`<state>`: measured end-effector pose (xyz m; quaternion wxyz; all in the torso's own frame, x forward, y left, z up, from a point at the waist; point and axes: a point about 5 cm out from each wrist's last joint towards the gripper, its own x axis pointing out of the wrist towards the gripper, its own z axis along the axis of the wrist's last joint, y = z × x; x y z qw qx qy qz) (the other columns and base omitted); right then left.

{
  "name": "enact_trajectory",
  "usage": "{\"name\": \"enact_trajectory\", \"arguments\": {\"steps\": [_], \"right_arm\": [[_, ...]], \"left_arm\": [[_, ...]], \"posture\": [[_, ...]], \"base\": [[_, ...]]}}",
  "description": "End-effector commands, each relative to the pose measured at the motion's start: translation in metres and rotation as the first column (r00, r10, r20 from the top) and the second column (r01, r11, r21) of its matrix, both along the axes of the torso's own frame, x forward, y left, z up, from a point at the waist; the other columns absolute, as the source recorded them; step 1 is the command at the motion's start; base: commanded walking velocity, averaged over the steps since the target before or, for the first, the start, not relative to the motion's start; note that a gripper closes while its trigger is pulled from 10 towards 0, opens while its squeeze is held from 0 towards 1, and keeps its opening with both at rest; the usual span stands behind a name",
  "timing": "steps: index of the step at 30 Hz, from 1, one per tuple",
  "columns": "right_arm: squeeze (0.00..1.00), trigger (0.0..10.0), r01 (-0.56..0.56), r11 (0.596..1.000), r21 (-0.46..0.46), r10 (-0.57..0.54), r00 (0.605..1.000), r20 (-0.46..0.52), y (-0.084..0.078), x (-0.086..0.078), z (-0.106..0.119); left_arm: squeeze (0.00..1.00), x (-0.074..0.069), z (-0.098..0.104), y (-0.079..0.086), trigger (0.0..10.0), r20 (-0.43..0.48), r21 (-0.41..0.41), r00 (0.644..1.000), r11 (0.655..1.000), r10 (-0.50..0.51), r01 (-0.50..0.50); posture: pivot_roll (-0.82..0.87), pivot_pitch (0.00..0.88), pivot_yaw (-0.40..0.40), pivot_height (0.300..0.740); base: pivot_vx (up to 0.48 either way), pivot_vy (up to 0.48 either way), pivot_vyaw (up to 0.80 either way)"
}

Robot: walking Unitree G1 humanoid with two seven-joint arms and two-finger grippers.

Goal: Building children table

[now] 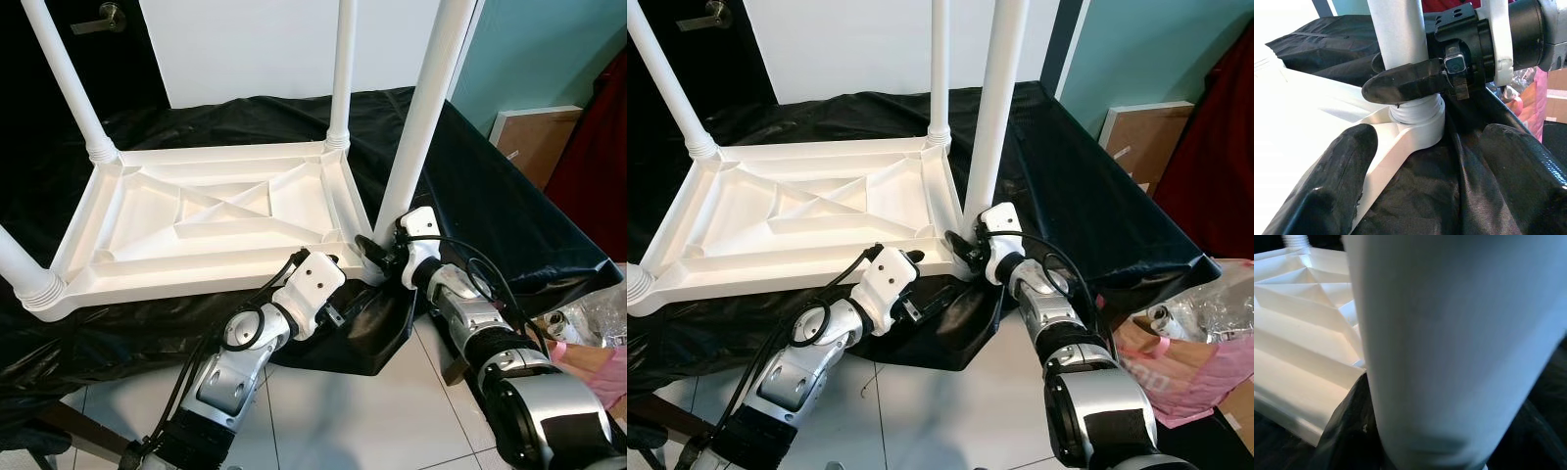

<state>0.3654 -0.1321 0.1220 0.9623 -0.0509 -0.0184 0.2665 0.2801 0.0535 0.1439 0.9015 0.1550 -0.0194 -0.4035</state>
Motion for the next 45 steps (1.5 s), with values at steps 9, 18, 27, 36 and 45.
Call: {"name": "enact_trajectory", "arguments": {"steps": [9, 18, 27, 36, 45], "right_arm": [[0.0, 10.0, 0.221, 0.975, 0.012, -0.218, 0.969, -0.115, 0.0, -0.009, -0.03], [0.0, 10.0, 0.409, 0.911, 0.051, -0.399, 0.905, -0.146, 0.004, -0.014, -0.037], [0.0, 10.0, 0.55, 0.832, 0.073, -0.533, 0.829, -0.172, 0.017, -0.017, -0.039], [0.0, 10.0, 0.528, 0.841, 0.123, -0.507, 0.846, -0.163, 0.03, -0.018, -0.033], [0.58, 10.0, 0.497, 0.853, 0.161, -0.48, 0.867, -0.134, 0.034, -0.019, -0.027]], "left_arm": [[0.0, -0.001, -0.001, 0.001, 10.0, -0.003, 0.006, 1.0, 1.0, 0.025, -0.025], [0.0, -0.002, -0.002, -0.001, 10.0, -0.009, 0.005, 1.0, 1.0, 0.016, -0.016], [0.0, -0.003, -0.002, -0.002, 10.0, -0.01, 0.003, 1.0, 1.0, 0.01, -0.01], [0.0, -0.004, -0.003, -0.001, 10.0, -0.011, 0.002, 1.0, 1.0, 0.015, -0.015], [0.0, -0.004, -0.003, -0.002, 10.0, -0.008, 0.004, 1.0, 1.0, 0.014, -0.014]], "posture": [[0.03, 0.052, -0.03, 0.74], [0.02, 0.058, -0.025, 0.74], [0.02, 0.054, -0.028, 0.74], [0.03, 0.05, -0.035, 0.74], [0.03, 0.041, -0.031, 0.74]], "base": [[0.0, 0.0, 0.0], [0.0, 0.0, 0.0], [0.0, 0.0, 0.0], [0.0, 0.0, 0.0], [0.0, 0.0, 0.0]]}}
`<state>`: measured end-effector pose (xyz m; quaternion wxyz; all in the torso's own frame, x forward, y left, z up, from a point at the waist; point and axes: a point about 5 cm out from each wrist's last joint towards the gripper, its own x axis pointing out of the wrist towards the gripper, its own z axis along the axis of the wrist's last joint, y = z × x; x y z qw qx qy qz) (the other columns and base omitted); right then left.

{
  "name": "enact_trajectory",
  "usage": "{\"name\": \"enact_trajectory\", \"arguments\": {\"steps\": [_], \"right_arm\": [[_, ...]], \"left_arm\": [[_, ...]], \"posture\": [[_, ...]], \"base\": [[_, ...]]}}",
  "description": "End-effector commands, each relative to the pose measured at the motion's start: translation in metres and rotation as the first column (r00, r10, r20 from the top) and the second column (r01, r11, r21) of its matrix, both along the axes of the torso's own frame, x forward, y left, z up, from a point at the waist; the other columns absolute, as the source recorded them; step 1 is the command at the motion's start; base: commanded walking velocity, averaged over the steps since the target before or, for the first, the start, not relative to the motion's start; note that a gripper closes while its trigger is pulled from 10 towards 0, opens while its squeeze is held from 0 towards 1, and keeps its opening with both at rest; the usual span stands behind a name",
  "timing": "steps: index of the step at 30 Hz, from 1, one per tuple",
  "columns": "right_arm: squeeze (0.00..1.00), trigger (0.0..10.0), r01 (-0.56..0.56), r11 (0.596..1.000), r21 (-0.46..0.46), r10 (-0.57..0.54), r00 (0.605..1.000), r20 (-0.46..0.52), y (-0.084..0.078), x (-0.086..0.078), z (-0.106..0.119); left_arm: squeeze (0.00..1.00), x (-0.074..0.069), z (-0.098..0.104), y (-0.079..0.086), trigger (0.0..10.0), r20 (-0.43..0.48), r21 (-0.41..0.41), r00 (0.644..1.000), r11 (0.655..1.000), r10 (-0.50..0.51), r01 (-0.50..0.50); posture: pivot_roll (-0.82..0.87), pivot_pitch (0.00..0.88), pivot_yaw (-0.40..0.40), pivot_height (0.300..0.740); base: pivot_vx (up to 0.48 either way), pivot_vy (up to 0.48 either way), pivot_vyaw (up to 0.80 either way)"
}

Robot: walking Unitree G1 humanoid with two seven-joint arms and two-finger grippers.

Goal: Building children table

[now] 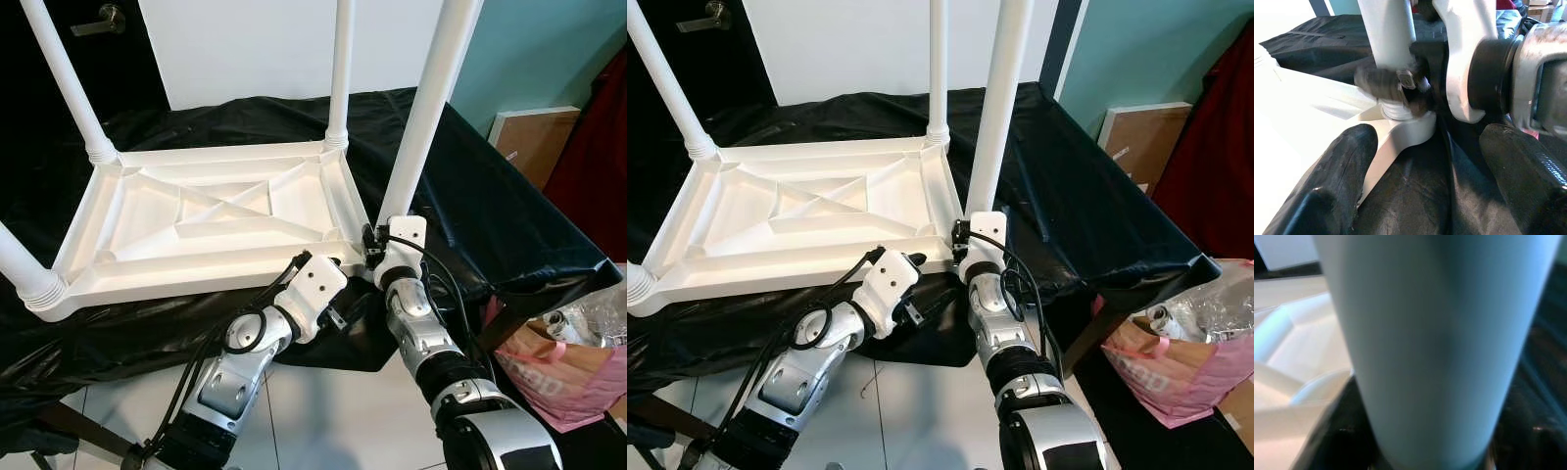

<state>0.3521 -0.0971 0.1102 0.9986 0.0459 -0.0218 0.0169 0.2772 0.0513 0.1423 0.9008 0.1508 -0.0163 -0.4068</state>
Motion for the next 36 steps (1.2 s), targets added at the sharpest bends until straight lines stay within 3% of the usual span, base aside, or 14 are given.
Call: {"name": "enact_trajectory", "arguments": {"steps": [1, 14, 15, 16, 19, 20, 21, 23, 26, 36], "right_arm": [[1.0, 10.0, 0.001, 1.0, 0.011, 0.0, 0.998, -0.055, -0.002, -0.005, -0.014], [1.0, 10.0, -0.122, 0.993, -0.004, 0.122, 0.991, 0.05, -0.021, -0.007, -0.002], [0.78, 10.0, -0.188, 0.982, -0.026, 0.189, 0.98, 0.067, -0.028, -0.008, 0.0], [0.0, 10.0, -0.251, 0.966, -0.056, 0.254, 0.964, 0.079, -0.034, -0.009, 0.001], [0.0, 10.0, -0.288, 0.955, -0.075, 0.294, 0.952, 0.085, -0.038, -0.009, 0.003], [0.0, 10.0, -0.356, 0.928, -0.107, 0.365, 0.927, 0.08, -0.04, -0.008, 0.004], [0.0, 10.0, -0.356, 0.928, -0.107, 0.365, 0.927, 0.08, -0.04, -0.008, 0.004], [0.0, 10.0, -0.441, 0.885, -0.149, 0.453, 0.889, 0.065, -0.04, -0.005, 0.009], [0.0, 10.0, -0.484, 0.854, -0.19, 0.502, 0.863, 0.055, -0.04, 0.001, 0.016], [0.0, 10.0, -0.551, 0.797, -0.249, 0.567, 0.824, -0.007, -0.033, 0.011, 0.022]], "left_arm": [[0.0, 0.0, -0.001, 0.0, 10.0, 0.003, 0.009, 1.0, 1.0, 0.018, -0.018], [0.0, 0.0, -0.001, -0.002, 10.0, 0.004, 0.008, 1.0, 1.0, 0.009, -0.009], [0.0, 0.0, -0.001, -0.003, 10.0, 0.004, 0.008, 1.0, 1.0, 0.007, -0.007], [0.0, 0.0, -0.001, -0.003, 10.0, 0.004, 0.007, 1.0, 1.0, 0.004, -0.004], [0.0, 0.0, -0.001, -0.004, 10.0, 0.004, 0.006, 1.0, 1.0, 0.003, -0.003], [0.0, 0.0, -0.001, -0.004, 10.0, 0.004, 0.005, 1.0, 1.0, 0.001, -0.001], [0.0, 0.0, -0.001, -0.004, 10.0, 0.004, 0.005, 1.0, 1.0, 0.001, -0.001], [0.0, 0.001, -0.001, -0.005, 10.0, 0.004, 0.004, 1.0, 1.0, 0.0, 0.0], [0.0, 0.002, 0.0, -0.005, 10.0, 0.006, 0.003, 1.0, 1.0, 0.001, -0.001], [0.0, 0.003, 0.001, -0.004, 10.0, 0.011, 0.002, 1.0, 1.0, 0.008, -0.008]], "posture": [[0.02, 0.038, -0.03, 0.74], [0.01, 0.036, -0.028, 0.74], [0.01, 0.036, -0.029, 0.74], [0.0, 0.037, -0.029, 0.74], [0.0, 0.037, -0.029, 0.74], [0.0, 0.039, -0.028, 0.74], [0.0, 0.039, -0.028, 0.74], [0.0, 0.041, -0.028, 0.74], [0.0, 0.041, -0.028, 0.74], [0.01, 0.043, -0.03, 0.74]], "base": [[0.0, 0.0, 0.0], [0.0, 0.0, 0.0], [0.0, 0.0, 0.0], [0.0, 0.0, 0.0], [0.0, 0.0, 0.0], [0.0, 0.0, 0.0], [0.0, 0.0, 0.0], [0.0, 0.0, 0.0], [0.0, 0.0, 0.0], [0.0, 0.0, 0.0]]}}
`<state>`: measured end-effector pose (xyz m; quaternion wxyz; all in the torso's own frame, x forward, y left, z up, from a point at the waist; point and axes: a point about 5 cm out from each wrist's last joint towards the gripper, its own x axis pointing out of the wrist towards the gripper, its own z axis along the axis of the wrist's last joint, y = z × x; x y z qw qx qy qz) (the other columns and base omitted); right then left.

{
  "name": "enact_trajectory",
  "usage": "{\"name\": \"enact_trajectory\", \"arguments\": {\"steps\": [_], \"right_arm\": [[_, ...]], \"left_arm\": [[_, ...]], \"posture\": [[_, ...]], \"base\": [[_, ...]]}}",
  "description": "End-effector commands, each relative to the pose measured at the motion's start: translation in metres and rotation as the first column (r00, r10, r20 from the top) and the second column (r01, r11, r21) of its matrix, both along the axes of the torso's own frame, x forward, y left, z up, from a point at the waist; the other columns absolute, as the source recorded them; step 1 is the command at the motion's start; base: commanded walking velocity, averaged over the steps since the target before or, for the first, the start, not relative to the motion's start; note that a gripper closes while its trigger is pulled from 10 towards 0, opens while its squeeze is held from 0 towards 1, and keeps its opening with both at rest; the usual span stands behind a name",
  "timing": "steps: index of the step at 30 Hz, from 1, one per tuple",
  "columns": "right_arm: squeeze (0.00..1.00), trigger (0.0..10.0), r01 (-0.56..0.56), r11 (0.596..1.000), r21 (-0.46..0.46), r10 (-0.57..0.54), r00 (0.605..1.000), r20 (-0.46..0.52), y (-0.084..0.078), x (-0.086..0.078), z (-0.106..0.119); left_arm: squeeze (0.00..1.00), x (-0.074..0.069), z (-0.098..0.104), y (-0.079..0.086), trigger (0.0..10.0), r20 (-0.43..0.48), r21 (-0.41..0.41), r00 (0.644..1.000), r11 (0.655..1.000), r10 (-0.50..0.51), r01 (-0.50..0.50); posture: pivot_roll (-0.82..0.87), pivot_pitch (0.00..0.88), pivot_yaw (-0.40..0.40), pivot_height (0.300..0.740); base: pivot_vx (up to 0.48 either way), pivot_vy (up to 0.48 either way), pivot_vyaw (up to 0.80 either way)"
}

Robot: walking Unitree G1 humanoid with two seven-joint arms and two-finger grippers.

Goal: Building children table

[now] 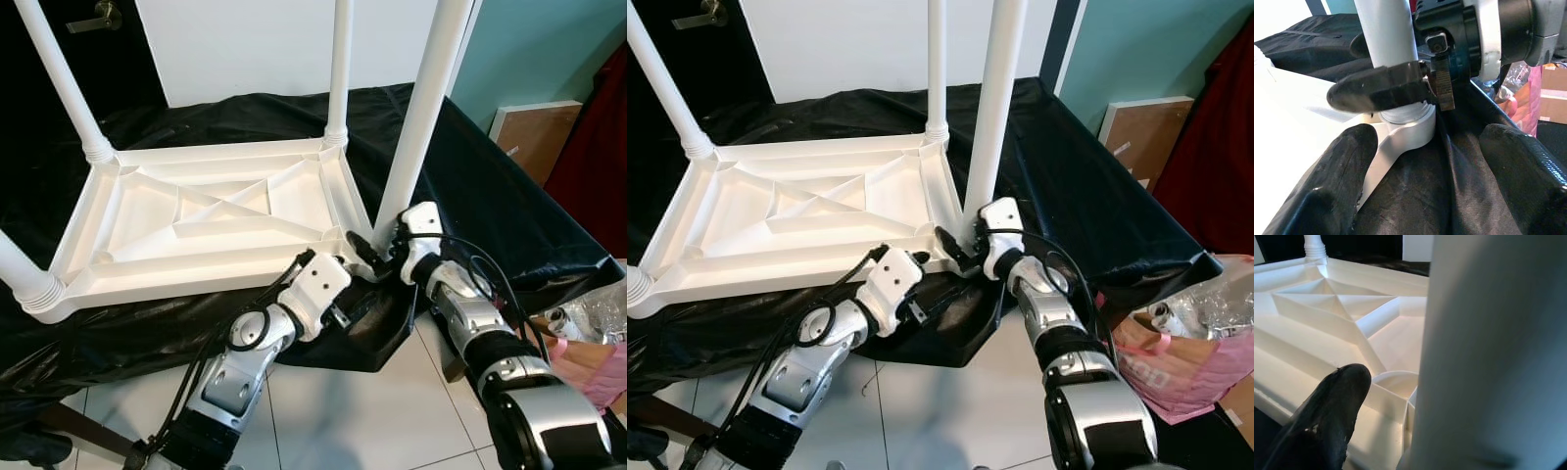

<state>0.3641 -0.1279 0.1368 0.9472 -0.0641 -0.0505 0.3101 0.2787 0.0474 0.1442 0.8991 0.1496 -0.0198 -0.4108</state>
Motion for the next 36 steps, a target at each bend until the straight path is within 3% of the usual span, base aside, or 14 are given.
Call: {"name": "enact_trajectory", "arguments": {"steps": [1, 2, 3, 4, 5, 7, 15, 16, 25, 27, 36], "right_arm": [[0.0, 10.0, -0.025, 0.999, -0.04, 0.024, 0.999, -0.034, -0.001, 0.0, -0.006], [0.0, 10.0, -0.025, 0.999, -0.04, 0.024, 0.999, -0.034, -0.001, 0.0, -0.006], [0.0, 1.1, -0.033, 0.998, -0.054, 0.03, 0.998, -0.054, 0.0, 0.0, -0.009], [0.0, 1.1, -0.033, 0.998, -0.054, 0.03, 0.998, -0.054, 0.0, 0.0, -0.009], [0.0, 0.2, -0.04, 0.997, -0.061, 0.035, 0.997, -0.07, -0.001, -0.001, -0.011], [0.0, 0.0, -0.042, 0.997, -0.065, 0.037, 0.996, -0.081, -0.002, -0.001, -0.013], [0.0, 0.0, -0.018, 0.999, -0.05, 0.012, 0.993, -0.12, -0.006, -0.002, -0.021], [0.0, 10.0, 0.001, 0.999, -0.032, -0.005, 0.992, -0.128, -0.006, -0.002, -0.022], [0.0, 10.0, 0.139, 0.99, -0.011, -0.138, 0.975, -0.171, 0.0, 0.0, -0.03], [0.0, 10.0, 0.222, 0.975, 0.022, -0.214, 0.959, -0.187, 0.007, -0.001, -0.033], [0.0, 10.0, 0.408, 0.911, 0.06, -0.384, 0.893, -0.234, 0.014, -0.004, -0.041]], "left_arm": [[0.0, 0.001, 0.0, 0.0, 10.0, 0.007, 0.007, 1.0, 1.0, 0.02, -0.02], [0.0, 0.001, 0.0, 0.0, 10.0, 0.007, 0.007, 1.0, 1.0, 0.02, -0.02], [0.0, 0.001, 0.0, 0.001, 10.0, 0.007, 0.006, 1.0, 1.0, 0.022, -0.022], [0.0, 0.001, 0.0, 0.001, 10.0, 0.007, 0.006, 1.0, 1.0, 0.022, -0.022], [0.0, 0.001, 0.0, 0.001, 10.0, 0.007, 0.007, 1.0, 1.0, 0.024, -0.024], [0.0, 0.001, 0.0, 0.002, 10.0, 0.007, 0.007, 1.0, 1.0, 0.026, -0.026], [0.0, 0.0, -0.001, 0.002, 10.0, 0.005, 0.008, 1.0, 1.0, 0.026, -0.026], [0.0, 0.0, -0.001, 0.002, 10.0, 0.005, 0.009, 1.0, 1.0, 0.022, -0.022], [0.0, 0.0, 0.0, 0.001, 10.0, 0.005, 0.011, 1.0, 1.0, 0.014, -0.014], [0.0, -0.001, 0.0, 0.001, 10.0, 0.005, 0.012, 1.0, 1.0, 0.011, -0.011], [0.0, -0.002, -0.001, 0.001, 10.0, 0.002, 0.008, 1.0, 1.0, 0.011, -0.011]], "posture": [[0.01, 0.043, -0.03, 0.74], [0.01, 0.043, -0.03, 0.74], [0.02, 0.043, -0.031, 0.74], [0.02, 0.043, -0.031, 0.74], [0.02, 0.043, -0.031, 0.74], [0.02, 0.043, -0.031, 0.74], [0.02, 0.046, -0.022, 0.74], [0.02, 0.048, -0.02, 0.74], [0.01, 0.049, -0.014, 0.74], [0.01, 0.049, -0.013, 0.74], [0.01, 0.051, -0.017, 0.74]], "base": [[0.0, 0.0, 0.0], [0.0, 0.0, 0.0], [0.0, 0.0, 0.0], [0.0, 0.0, 0.0], [0.0, 0.0, 0.0], [0.0, 0.0, 0.0], [0.0, 0.0, 0.0], [0.0, 0.0, 0.0], [0.0, 0.0, 0.0], [0.0, 0.0, 0.0], [0.0, 0.0, 0.0]]}}
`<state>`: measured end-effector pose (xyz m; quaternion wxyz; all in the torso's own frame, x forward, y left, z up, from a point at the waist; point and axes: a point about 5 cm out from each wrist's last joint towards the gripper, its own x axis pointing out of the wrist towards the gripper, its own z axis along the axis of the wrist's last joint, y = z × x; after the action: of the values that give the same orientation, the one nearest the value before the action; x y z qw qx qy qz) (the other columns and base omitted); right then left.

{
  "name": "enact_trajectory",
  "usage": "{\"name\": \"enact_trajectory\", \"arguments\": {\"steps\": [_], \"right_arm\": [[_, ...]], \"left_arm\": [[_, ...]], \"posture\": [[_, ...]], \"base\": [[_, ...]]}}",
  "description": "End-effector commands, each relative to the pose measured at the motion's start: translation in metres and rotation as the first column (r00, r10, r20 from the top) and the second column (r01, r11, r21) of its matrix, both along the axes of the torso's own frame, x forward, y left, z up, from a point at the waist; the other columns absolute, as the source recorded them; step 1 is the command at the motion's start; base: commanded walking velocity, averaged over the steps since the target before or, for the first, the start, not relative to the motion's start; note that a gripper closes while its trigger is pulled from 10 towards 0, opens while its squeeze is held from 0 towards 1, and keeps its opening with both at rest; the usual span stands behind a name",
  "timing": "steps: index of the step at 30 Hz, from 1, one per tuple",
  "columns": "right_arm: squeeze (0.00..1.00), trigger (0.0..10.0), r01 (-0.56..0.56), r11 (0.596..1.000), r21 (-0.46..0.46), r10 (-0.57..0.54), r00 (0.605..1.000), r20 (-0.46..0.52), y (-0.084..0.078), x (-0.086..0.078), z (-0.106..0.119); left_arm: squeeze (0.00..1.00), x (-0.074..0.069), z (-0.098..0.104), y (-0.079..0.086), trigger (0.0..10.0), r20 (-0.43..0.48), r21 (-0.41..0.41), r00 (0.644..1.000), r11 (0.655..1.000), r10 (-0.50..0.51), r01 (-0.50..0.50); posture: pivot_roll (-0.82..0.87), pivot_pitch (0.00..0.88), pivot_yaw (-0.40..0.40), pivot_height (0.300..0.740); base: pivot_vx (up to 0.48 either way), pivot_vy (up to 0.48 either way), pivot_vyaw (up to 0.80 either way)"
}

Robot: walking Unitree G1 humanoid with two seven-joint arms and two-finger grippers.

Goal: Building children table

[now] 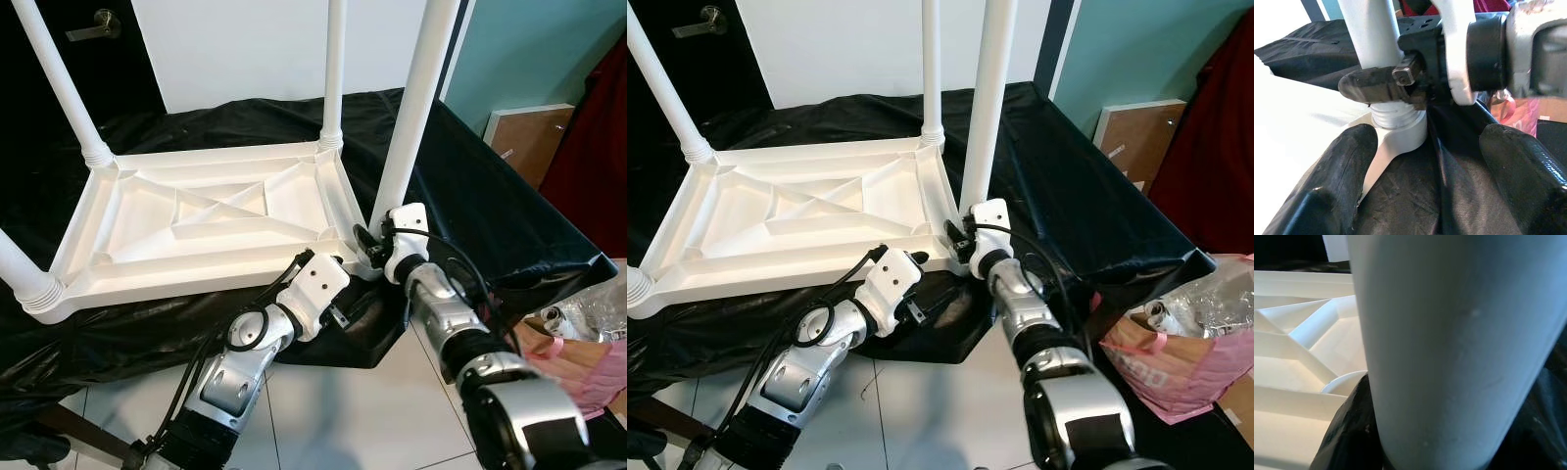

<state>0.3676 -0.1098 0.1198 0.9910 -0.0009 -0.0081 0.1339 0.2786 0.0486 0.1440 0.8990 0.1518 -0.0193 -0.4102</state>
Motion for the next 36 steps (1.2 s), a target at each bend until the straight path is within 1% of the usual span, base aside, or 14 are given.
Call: {"name": "enact_trajectory", "arguments": {"steps": [1, 4, 5, 6, 7, 9, 12, 21, 24, 29, 30, 31, 32, 36], "right_arm": [[0.0, 10.0, 0.066, 0.998, 0.012, -0.064, 0.99, -0.126, -0.002, -0.009, -0.026], [0.0, 10.0, 0.084, 0.996, 0.014, -0.081, 0.988, -0.13, -0.001, -0.009, -0.027], [0.0, 10.0, 0.169, 0.986, 0.014, -0.165, 0.976, -0.139, 0.0, -0.011, -0.028], [0.0, 10.0, 0.205, 0.979, 0.013, -0.201, 0.969, -0.141, 0.0, -0.011, -0.029], [0.0, 10.0, 0.205, 0.979, 0.013, -0.201, 0.969, -0.141, 0.0, -0.011, -0.029], [0.0, 10.0, 0.286, 0.958, 0.012, -0.282, 0.949, -0.138, 0.001, -0.013, -0.029], [0.0, 10.0, 0.338, 0.941, 0.03, -0.332, 0.934, -0.13, 0.005, -0.015, -0.028], [0.0, 10.0, 0.328, 0.943, 0.051, -0.321, 0.941, -0.109, 0.01, -0.016, -0.023], [0.0, 10.0, 0.309, 0.949, 0.061, -0.302, 0.948, -0.1, 0.016, -0.018, -0.021], [0.0, 10.0, 0.305, 0.951, 0.055, -0.301, 0.95, -0.082, 0.017, -0.018, -0.019], [0.8, 10.0, 0.304, 0.951, 0.058, -0.299, 0.951, -0.075, 0.016, -0.019, -0.018], [0.8, 10.0, 0.304, 0.951, 0.058, -0.299, 0.951, -0.075, 0.016, -0.019, -0.018], [1.0, 10.0, 0.302, 0.951, 0.06, -0.298, 0.952, -0.068, 0.016, -0.019, -0.018], [1.0, 10.0, 0.285, 0.956, 0.067, -0.283, 0.958, -0.043, 0.013, -0.019, -0.014]], "left_arm": [[0.0, -0.002, -0.001, -0.001, 10.0, 0.001, 0.004, 1.0, 1.0, 0.01, -0.01], [0.0, -0.002, -0.001, -0.001, 10.0, 0.001, 0.004, 1.0, 1.0, 0.01, -0.01], [0.0, -0.002, -0.001, -0.002, 10.0, 0.0, 0.002, 1.0, 1.0, 0.009, -0.009], [0.0, -0.002, -0.001, -0.002, 10.0, -0.001, 0.002, 1.0, 1.0, 0.01, -0.01], [0.0, -0.002, -0.001, -0.002, 10.0, -0.001, 0.002, 1.0, 1.0, 0.01, -0.01], [0.0, -0.003, -0.001, -0.002, 10.0, -0.002, 0.001, 1.0, 1.0, 0.011, -0.011], [0.0, -0.003, -0.002, -0.002, 10.0, -0.003, -0.001, 1.0, 1.0, 0.011, -0.011], [0.0, -0.004, -0.002, -0.003, 10.0, -0.002, -0.001, 1.0, 1.0, 0.012, -0.012], [0.0, -0.004, -0.002, -0.003, 10.0, -0.002, -0.003, 1.0, 1.0, 0.015, -0.015], [0.0, -0.004, -0.002, -0.004, 10.0, -0.003, -0.005, 1.0, 1.0, 0.016, -0.016], [0.0, -0.005, -0.002, -0.004, 10.0, -0.003, -0.006, 1.0, 1.0, 0.016, -0.016], [0.0, -0.005, -0.002, -0.004, 10.0, -0.003, -0.006, 1.0, 1.0, 0.016, -0.016], [0.0, -0.005, -0.003, -0.004, 10.0, -0.003, -0.006, 1.0, 1.0, 0.016, -0.016], [0.0, -0.005, -0.002, -0.005, 10.0, -0.004, -0.009, 1.0, 1.0, 0.017, -0.017]], "posture": [[0.01, 0.051, -0.018, 0.74], [0.01, 0.05, -0.018, 0.74], [0.01, 0.048, -0.022, 0.74], [0.01, 0.048, -0.022, 0.74], [0.01, 0.048, -0.022, 0.74], [0.02, 0.046, -0.024, 0.74], [0.02, 0.043, -0.025, 0.74], [0.02, 0.039, -0.032, 0.74], [0.02, 0.037, -0.036, 0.74], [0.02, 0.036, -0.039, 0.74], [0.02, 0.036, -0.04, 0.74], [0.02, 0.036, -0.04, 0.74], [0.02, 0.038, -0.04, 0.74], [0.02, 0.041, -0.042, 0.74]], "base": [[0.0, 0.0, 0.0], [0.0, 0.0, 0.0], [0.0, 0.0, 0.0], [0.0, 0.0, 0.0], [0.0, 0.0, 0.0], [0.0, 0.0, 0.0], [0.0, 0.0, 0.0], [0.0, 0.0, 0.0], [0.0, 0.0, 0.0], [0.0, 0.0, 0.0], [0.0, 0.0, 0.0], [0.0, 0.0, 0.0], [0.0, 0.0, 0.0], [0.0, 0.0, 0.0]]}}
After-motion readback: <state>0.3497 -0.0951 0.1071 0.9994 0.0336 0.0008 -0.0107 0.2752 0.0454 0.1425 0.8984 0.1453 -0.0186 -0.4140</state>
